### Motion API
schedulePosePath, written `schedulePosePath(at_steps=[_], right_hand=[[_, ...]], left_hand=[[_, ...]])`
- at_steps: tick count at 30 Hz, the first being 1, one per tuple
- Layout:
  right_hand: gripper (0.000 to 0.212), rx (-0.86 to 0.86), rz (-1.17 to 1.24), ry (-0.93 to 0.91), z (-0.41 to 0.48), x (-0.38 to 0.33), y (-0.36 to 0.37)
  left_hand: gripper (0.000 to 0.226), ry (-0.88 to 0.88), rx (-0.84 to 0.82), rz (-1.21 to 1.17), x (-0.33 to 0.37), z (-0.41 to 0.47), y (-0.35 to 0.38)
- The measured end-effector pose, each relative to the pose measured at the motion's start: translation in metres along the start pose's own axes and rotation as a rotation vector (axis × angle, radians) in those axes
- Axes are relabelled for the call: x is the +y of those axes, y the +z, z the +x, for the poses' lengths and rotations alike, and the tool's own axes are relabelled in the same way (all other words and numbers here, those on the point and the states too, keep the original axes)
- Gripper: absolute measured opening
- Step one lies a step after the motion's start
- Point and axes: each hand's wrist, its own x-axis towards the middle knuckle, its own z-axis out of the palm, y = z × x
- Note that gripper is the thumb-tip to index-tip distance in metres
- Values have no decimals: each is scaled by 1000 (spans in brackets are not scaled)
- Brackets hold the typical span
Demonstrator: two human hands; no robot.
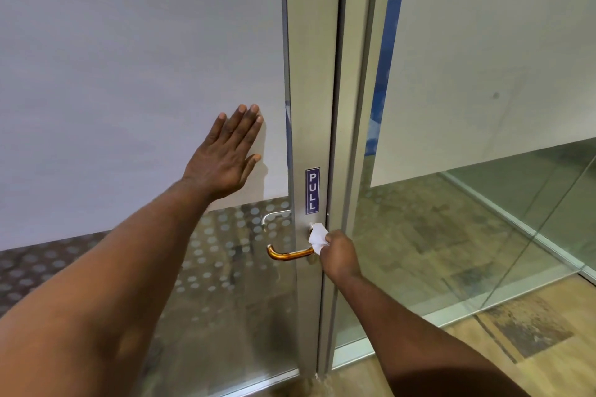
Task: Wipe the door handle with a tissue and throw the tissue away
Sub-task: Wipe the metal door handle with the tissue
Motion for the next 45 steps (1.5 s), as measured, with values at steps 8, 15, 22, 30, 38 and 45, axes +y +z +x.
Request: schedulePosePath(at_steps=[8, 15, 22, 30, 38, 45], right_hand=[[31, -30, -236, -184, 2, -8, 7], [56, -72, -518, -431, 5, 9, 10], [50, -107, -550, -527, -4, 2, 31], [36, -142, -674, -599, 8, 4, 13], [29, -124, -688, -571, 11, 12, 4], [18, -170, -607, -682, 2, -10, 39]], left_hand=[[70, -7, 63, 38, 0, 2, 6], [70, -4, 98, 50, -3, 2, 12], [71, -5, 115, 32, -4, 2, 16], [71, -14, 101, 38, -4, 4, 18], [71, -7, 108, 22, -3, 3, 17], [70, -8, 108, 24, -2, 3, 15]])
